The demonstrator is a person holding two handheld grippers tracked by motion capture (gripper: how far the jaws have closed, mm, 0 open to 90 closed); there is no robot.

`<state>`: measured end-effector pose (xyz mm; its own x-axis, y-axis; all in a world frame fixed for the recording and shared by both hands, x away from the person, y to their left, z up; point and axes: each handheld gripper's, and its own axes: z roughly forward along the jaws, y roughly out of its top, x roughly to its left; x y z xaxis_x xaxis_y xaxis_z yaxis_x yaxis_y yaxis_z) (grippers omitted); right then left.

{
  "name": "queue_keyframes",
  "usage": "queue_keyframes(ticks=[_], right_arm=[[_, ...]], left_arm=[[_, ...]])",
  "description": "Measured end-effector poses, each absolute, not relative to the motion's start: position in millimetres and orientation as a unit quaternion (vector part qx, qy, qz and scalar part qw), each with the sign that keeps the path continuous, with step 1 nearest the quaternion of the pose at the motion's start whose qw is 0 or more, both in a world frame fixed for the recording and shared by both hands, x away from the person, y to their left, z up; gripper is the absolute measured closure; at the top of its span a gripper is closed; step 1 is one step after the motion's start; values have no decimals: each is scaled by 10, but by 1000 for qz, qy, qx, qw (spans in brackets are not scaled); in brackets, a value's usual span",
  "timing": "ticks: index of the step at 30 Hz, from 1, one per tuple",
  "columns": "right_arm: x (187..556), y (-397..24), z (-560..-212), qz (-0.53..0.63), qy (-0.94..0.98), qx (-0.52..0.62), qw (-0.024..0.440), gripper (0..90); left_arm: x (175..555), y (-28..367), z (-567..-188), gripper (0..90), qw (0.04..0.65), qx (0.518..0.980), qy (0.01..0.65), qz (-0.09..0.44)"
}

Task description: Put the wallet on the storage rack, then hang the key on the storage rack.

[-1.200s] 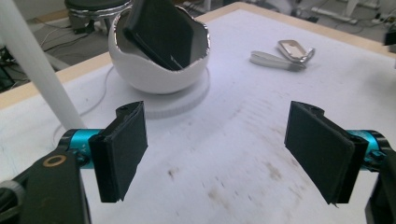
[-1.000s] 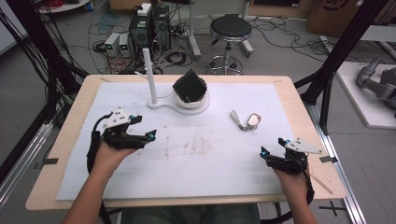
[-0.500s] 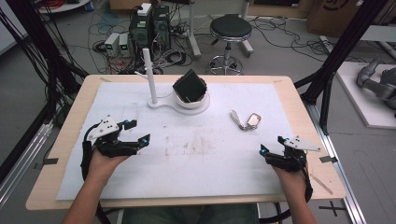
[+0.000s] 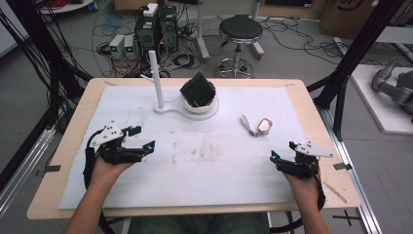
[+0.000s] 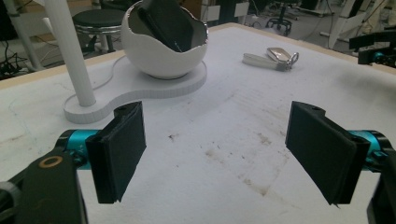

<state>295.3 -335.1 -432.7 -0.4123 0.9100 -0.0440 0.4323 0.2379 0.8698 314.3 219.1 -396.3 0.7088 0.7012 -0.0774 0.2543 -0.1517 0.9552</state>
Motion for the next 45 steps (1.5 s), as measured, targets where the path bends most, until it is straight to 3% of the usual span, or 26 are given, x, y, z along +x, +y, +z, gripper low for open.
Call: queue_keyframes(ticks=[17,28,40,45], right_arm=[[3044,-3193,-4241,425,736,446,279,207],[3500,-2903,-4159,395,757,441,277,207],[4045,-2580,-4243,352,793,433,244,210],[4106,-2526,-4365,326,807,437,228,279]], left_arm=[[3110,2172,-3976,201,546,744,330,200],[3090,2221,-4004,201,543,744,334,200],[3057,2287,-4021,201,544,739,344,200],[3056,2295,-4030,201,543,739,344,200]])
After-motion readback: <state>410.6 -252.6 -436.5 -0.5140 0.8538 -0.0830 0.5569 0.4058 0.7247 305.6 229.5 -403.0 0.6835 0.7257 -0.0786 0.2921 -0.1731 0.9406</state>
